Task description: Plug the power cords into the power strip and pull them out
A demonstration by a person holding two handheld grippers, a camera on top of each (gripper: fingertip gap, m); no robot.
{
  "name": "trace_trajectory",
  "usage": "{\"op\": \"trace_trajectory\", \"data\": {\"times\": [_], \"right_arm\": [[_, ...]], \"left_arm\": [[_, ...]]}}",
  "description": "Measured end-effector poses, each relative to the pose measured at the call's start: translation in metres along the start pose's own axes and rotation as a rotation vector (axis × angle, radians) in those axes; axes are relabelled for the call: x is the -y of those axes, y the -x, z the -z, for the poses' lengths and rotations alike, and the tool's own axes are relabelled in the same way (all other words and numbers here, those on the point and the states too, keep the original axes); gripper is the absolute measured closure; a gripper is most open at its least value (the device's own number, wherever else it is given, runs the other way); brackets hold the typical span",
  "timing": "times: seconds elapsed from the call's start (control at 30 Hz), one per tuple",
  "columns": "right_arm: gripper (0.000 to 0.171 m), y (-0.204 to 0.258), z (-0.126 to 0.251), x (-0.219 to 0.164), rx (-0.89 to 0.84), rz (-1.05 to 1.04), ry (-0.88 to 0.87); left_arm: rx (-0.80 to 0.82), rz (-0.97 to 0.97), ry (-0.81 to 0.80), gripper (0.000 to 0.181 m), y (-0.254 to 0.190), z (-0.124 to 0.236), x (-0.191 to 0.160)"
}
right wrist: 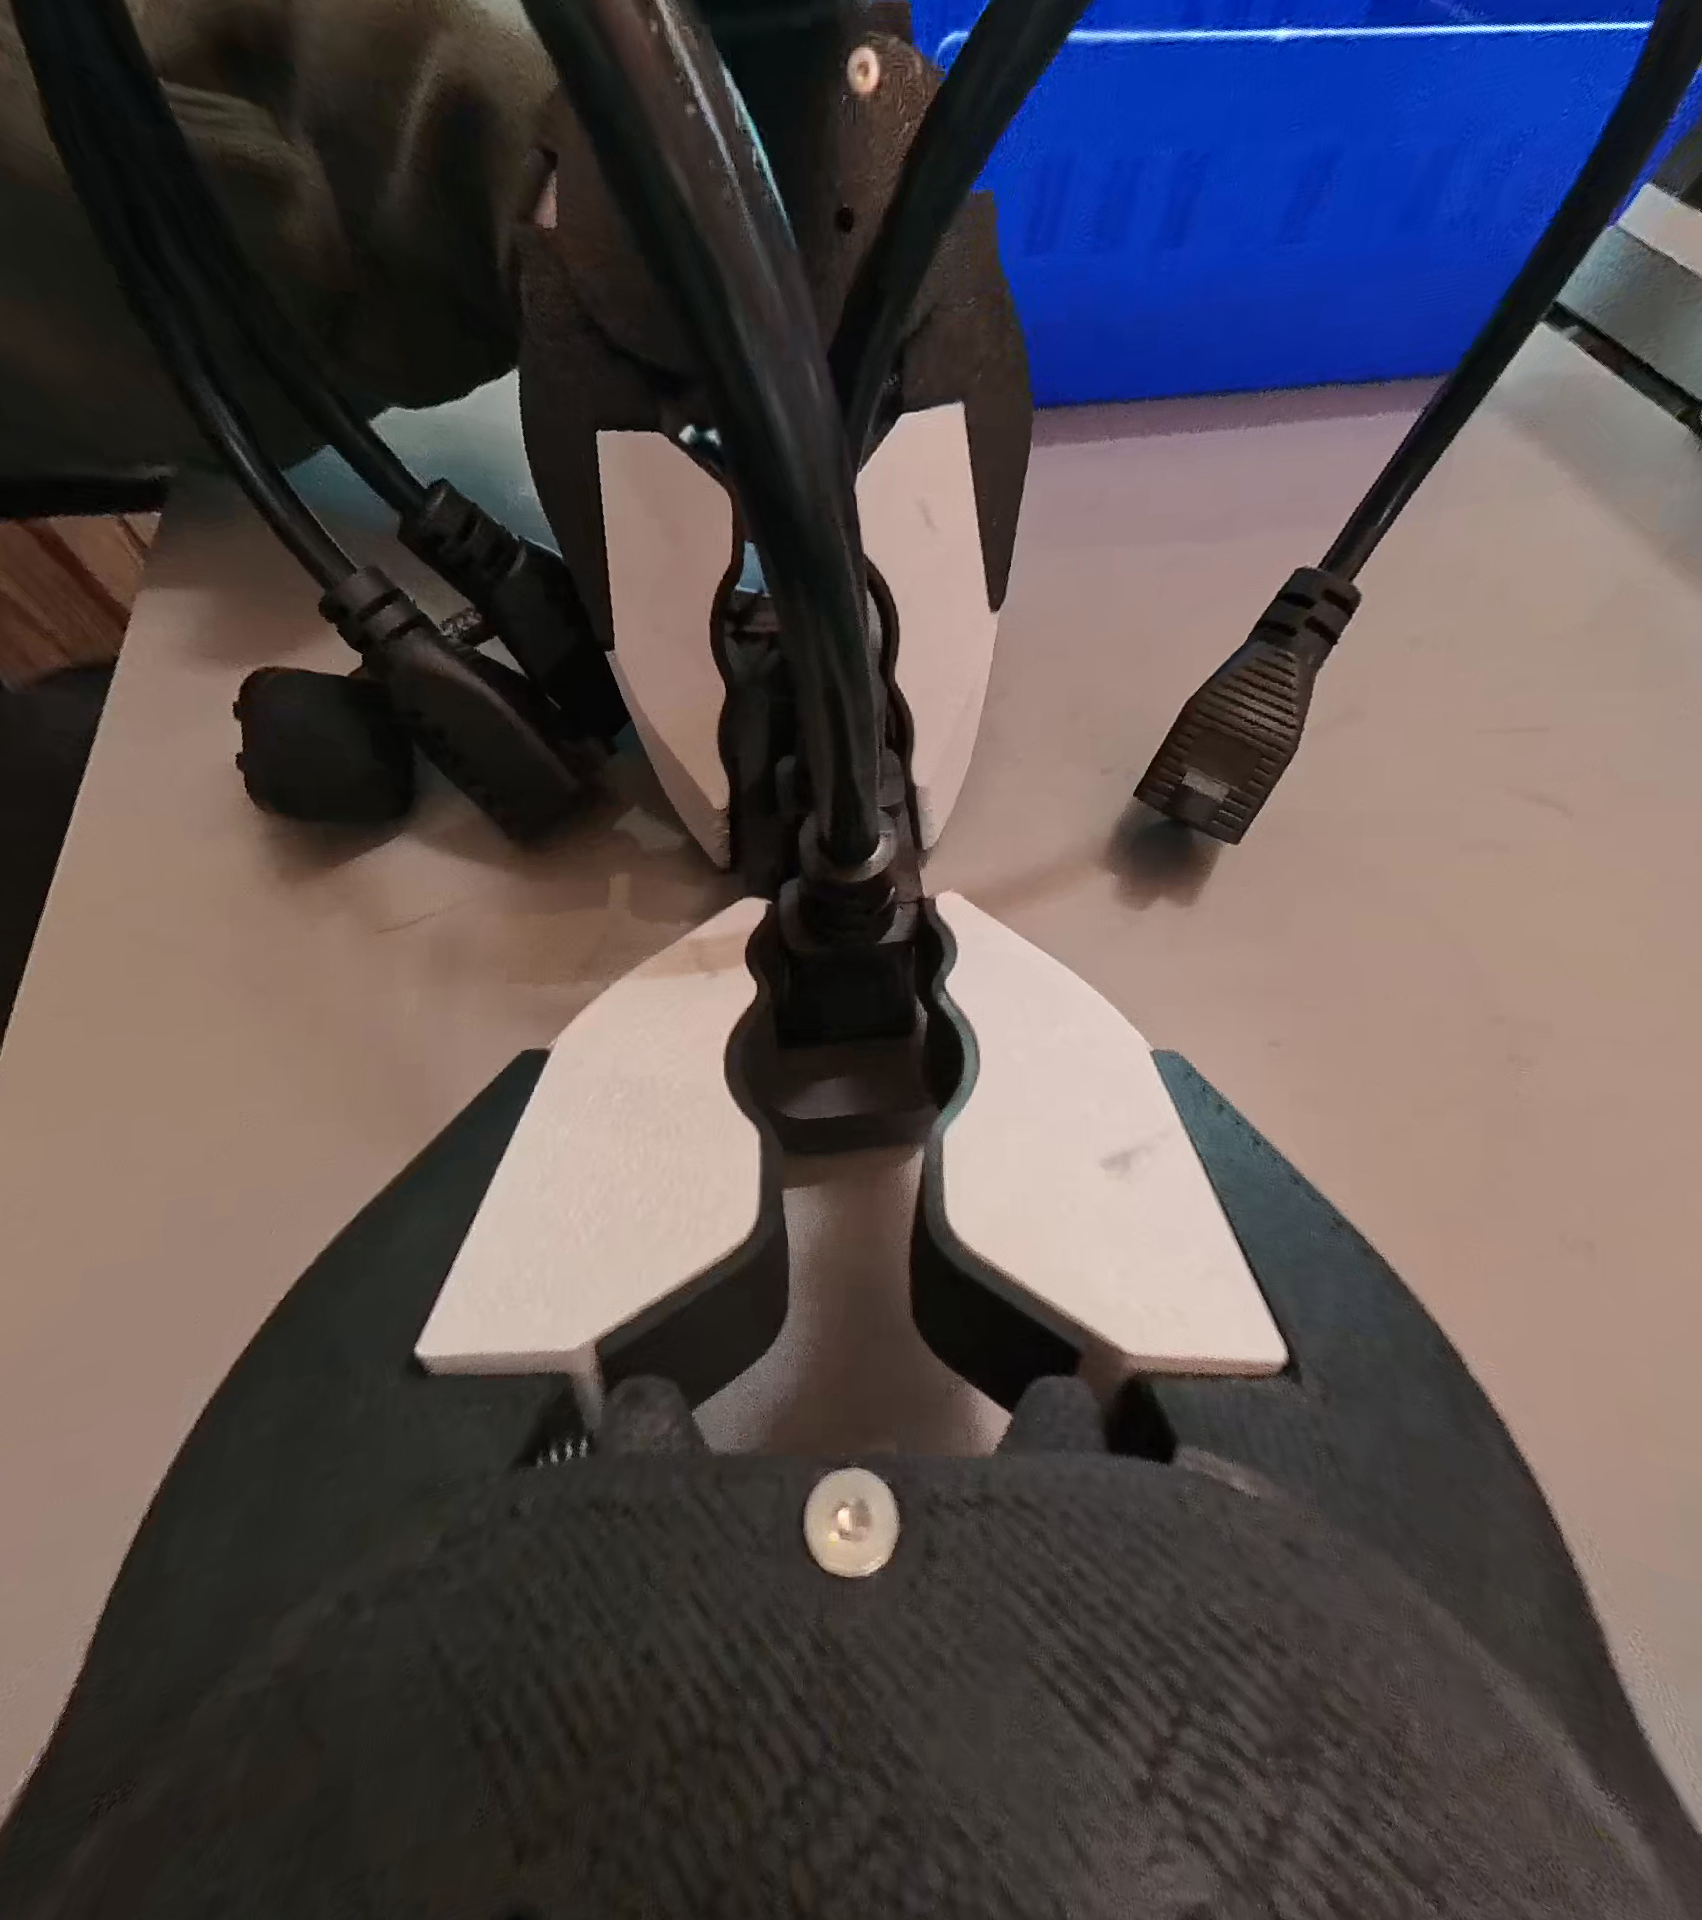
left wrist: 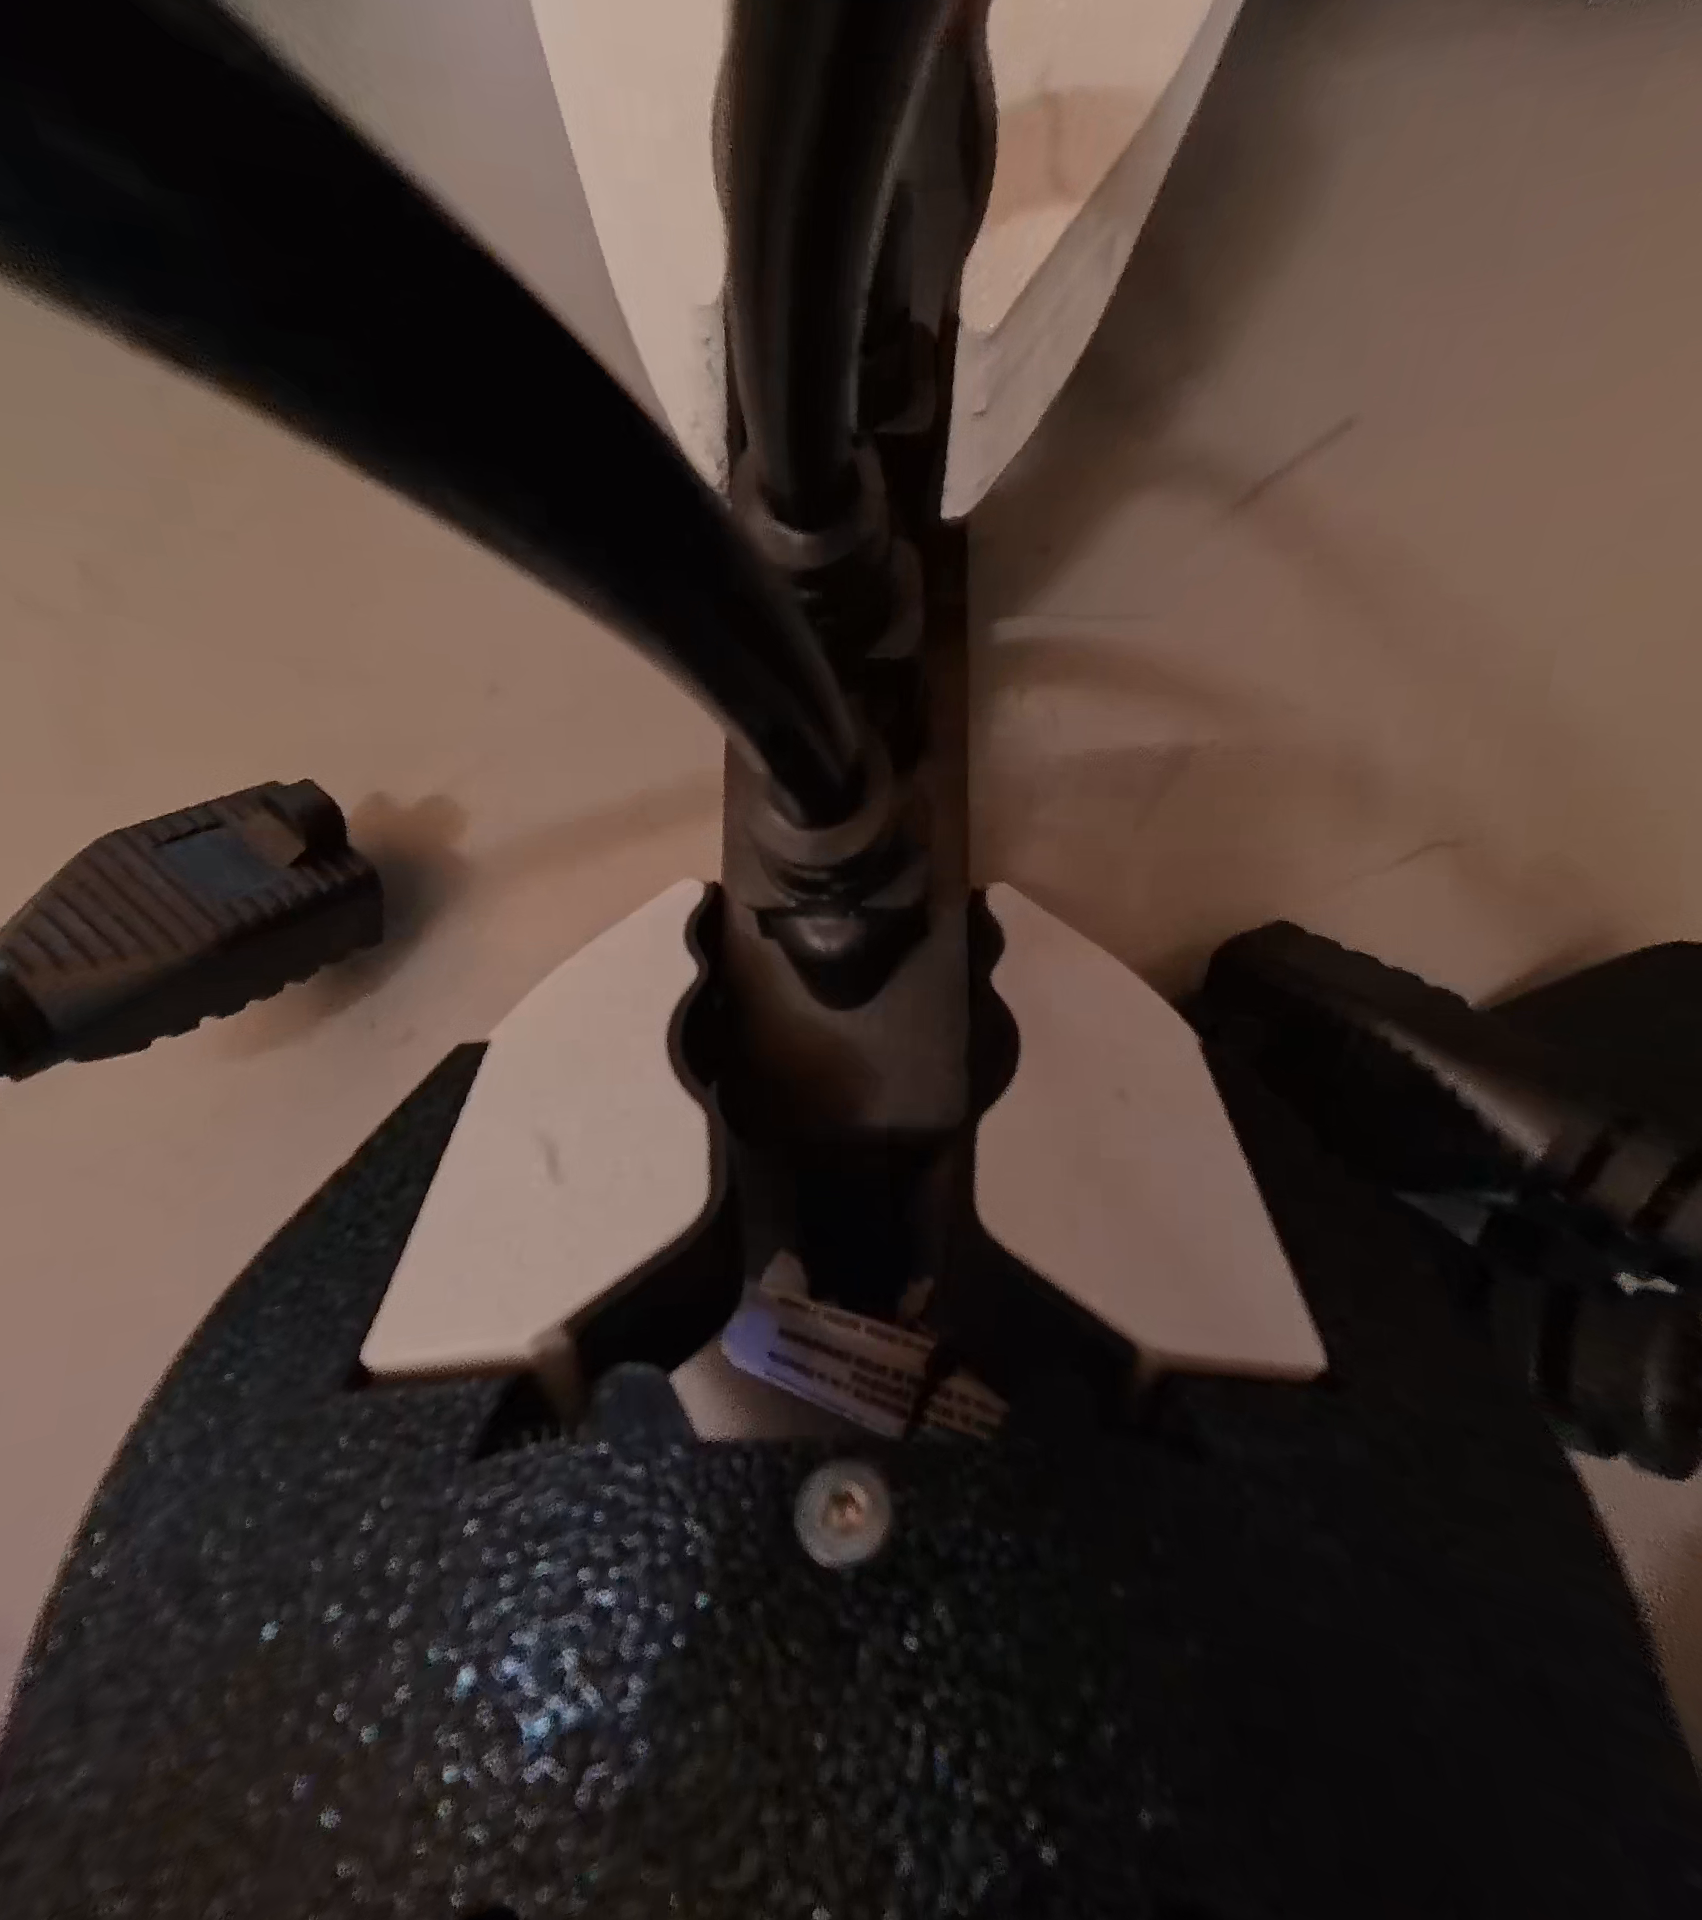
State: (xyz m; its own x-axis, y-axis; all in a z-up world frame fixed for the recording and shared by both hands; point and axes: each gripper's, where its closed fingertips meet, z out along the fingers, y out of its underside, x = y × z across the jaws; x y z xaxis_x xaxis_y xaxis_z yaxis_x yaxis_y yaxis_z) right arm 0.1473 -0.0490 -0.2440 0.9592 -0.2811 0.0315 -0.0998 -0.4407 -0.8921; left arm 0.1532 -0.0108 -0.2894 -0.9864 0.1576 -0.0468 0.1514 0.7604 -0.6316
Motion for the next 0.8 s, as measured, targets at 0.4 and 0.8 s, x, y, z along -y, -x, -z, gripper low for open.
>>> {"op": "trace_trajectory", "data": {"times": [0.4, 0.8], "right_arm": [[0.147, 0.005, 0.003, -0.002, -0.044, -0.057, 0.005], [0.148, 0.005, 0.007, 0.010, -0.048, 0.026, -0.079]], "left_arm": [[0.023, -0.022, 0.093, 0.137, -0.001, 0.005, -0.003], [0.013, 0.007, 0.153, 0.137, -0.002, 0.003, -0.003]]}}
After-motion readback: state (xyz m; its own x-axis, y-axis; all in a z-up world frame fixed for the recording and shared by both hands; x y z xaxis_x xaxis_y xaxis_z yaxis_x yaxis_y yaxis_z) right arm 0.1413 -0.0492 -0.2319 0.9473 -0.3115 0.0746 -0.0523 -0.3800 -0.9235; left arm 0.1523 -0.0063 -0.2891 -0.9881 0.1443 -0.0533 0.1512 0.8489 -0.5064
